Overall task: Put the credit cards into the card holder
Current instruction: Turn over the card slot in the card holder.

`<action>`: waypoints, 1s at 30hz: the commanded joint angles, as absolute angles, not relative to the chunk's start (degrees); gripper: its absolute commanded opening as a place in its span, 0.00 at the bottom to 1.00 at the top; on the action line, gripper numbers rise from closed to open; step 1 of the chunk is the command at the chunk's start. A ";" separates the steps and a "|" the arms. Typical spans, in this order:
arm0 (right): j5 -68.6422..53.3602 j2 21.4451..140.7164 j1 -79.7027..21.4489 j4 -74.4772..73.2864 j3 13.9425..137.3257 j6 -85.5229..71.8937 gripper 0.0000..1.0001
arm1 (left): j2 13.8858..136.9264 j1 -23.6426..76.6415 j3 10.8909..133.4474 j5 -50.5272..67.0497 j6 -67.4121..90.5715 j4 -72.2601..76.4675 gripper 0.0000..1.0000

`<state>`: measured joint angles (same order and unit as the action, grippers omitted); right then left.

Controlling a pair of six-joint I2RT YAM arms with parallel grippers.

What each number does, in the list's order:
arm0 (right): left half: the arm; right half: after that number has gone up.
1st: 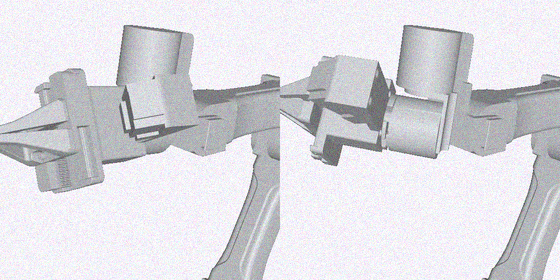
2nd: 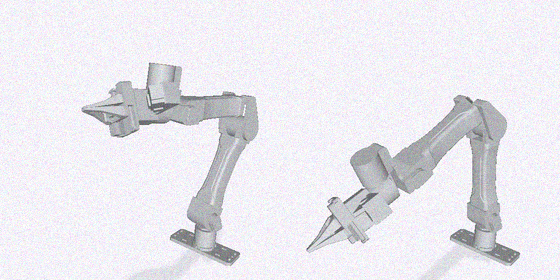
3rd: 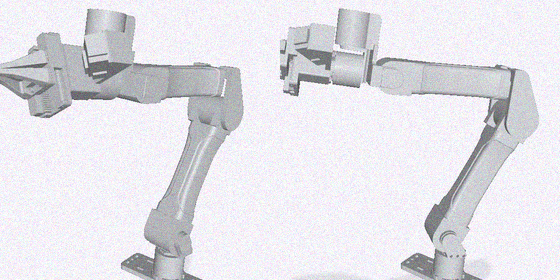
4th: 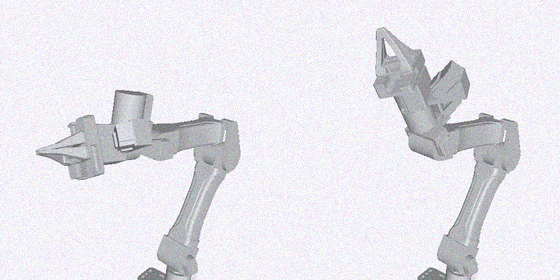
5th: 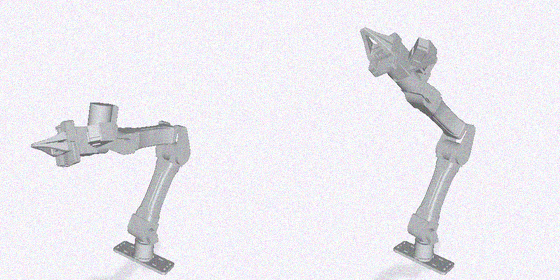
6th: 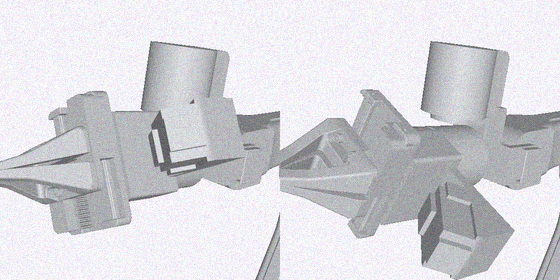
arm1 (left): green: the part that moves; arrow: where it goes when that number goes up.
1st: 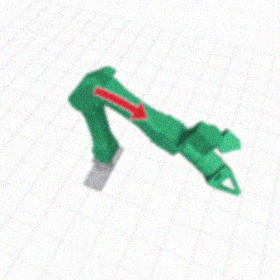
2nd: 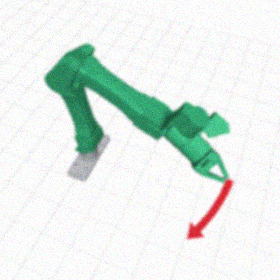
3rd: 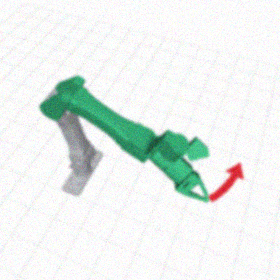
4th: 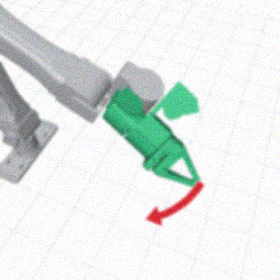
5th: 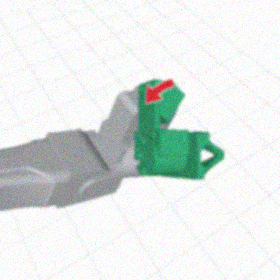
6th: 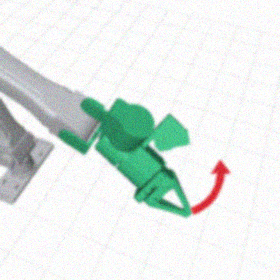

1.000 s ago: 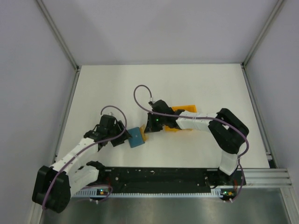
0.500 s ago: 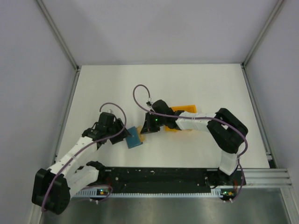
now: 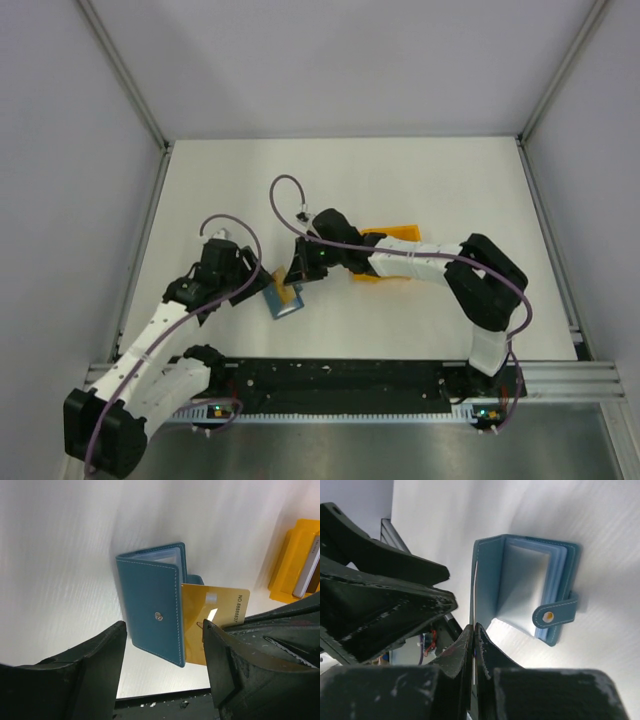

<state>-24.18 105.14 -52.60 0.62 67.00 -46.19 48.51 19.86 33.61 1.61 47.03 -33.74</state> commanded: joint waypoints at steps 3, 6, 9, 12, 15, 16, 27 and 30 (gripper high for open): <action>-24.78 107.84 -54.67 0.18 71.54 -45.44 0.00 | 47.90 19.69 33.84 0.53 48.87 -35.24 0.67; -25.31 109.07 -54.93 0.18 72.07 -45.53 0.00 | 47.99 19.60 33.05 0.61 48.69 -35.51 0.66; -25.84 109.69 -55.20 0.35 72.51 -45.70 0.00 | 47.81 19.51 32.44 -1.32 48.78 -36.47 0.63; -26.89 110.04 -55.28 1.23 72.60 -46.14 0.00 | 47.64 19.60 31.20 -1.32 48.78 -36.39 0.63; -28.56 110.21 -55.28 2.72 72.60 -47.10 0.00 | 47.64 19.51 30.50 -1.40 49.13 -36.21 0.63; -29.09 110.21 -55.37 3.16 72.51 -47.54 0.00 | 47.72 19.60 30.41 -1.58 49.30 -36.12 0.64; -31.38 111.27 -55.28 4.66 72.69 -48.52 0.00 | 47.29 19.69 30.24 -0.26 50.54 -32.70 0.70; -31.90 111.44 -55.28 5.01 72.77 -48.60 0.00 | 47.72 19.60 30.15 -0.26 50.45 -33.31 0.67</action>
<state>-30.02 110.54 -54.48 1.93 69.87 -48.07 48.47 19.86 30.52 -0.27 49.84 -35.53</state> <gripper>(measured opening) 0.006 0.686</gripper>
